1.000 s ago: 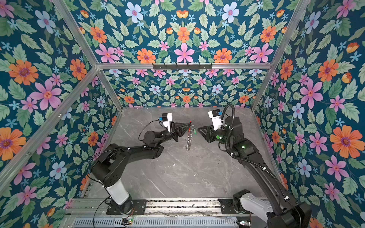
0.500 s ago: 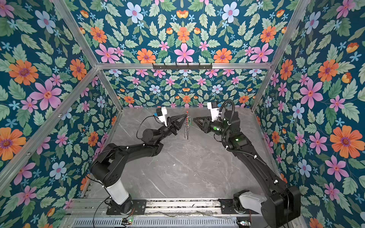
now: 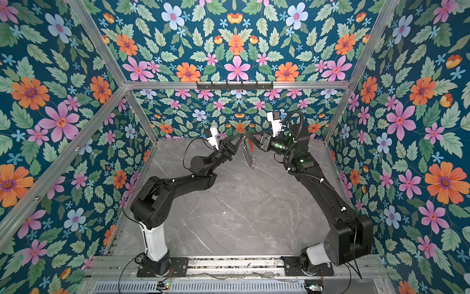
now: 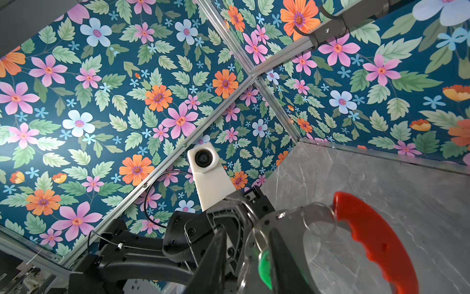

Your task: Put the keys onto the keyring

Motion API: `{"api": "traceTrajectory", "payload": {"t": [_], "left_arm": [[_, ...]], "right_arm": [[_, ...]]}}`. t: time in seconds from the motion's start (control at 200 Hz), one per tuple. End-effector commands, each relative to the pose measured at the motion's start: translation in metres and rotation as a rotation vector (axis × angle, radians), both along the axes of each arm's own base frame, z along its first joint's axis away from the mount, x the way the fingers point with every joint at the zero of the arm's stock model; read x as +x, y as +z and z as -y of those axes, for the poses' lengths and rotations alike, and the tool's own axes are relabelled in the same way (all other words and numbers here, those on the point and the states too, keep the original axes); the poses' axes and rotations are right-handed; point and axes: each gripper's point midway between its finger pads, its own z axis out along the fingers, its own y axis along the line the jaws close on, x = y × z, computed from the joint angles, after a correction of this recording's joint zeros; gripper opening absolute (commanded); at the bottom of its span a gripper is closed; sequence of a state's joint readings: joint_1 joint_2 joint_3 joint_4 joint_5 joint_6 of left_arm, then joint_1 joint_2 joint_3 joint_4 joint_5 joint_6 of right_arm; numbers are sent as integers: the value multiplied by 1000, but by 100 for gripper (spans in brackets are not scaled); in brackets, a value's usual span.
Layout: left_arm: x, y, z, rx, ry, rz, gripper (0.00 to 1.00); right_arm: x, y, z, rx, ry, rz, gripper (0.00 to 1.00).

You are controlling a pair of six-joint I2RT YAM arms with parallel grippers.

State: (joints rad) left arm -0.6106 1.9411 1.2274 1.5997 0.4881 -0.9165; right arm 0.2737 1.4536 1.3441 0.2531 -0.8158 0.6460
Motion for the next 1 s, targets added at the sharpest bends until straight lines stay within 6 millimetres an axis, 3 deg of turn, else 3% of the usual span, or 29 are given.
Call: {"api": "traceTrajectory", "payload": {"t": [0.0, 0.43, 0.68, 0.885, 0.995], "left_arm": [[-1, 19, -8, -80, -32, 34, 0], [9, 29, -5, -125, -76, 17, 0], [13, 28, -6, -134, -81, 5, 0], [17, 28, -7, -148, -83, -13, 0], [20, 28, -7, -159, -93, -26, 0]], "right_arm": [[1, 8, -5, 8, 47, 13, 28], [26, 10, -10, 16, 63, 20, 28], [31, 17, -13, 45, 88, 27, 28], [30, 15, -13, 51, 92, 24, 9], [29, 14, -14, 57, 96, 20, 6]]}}
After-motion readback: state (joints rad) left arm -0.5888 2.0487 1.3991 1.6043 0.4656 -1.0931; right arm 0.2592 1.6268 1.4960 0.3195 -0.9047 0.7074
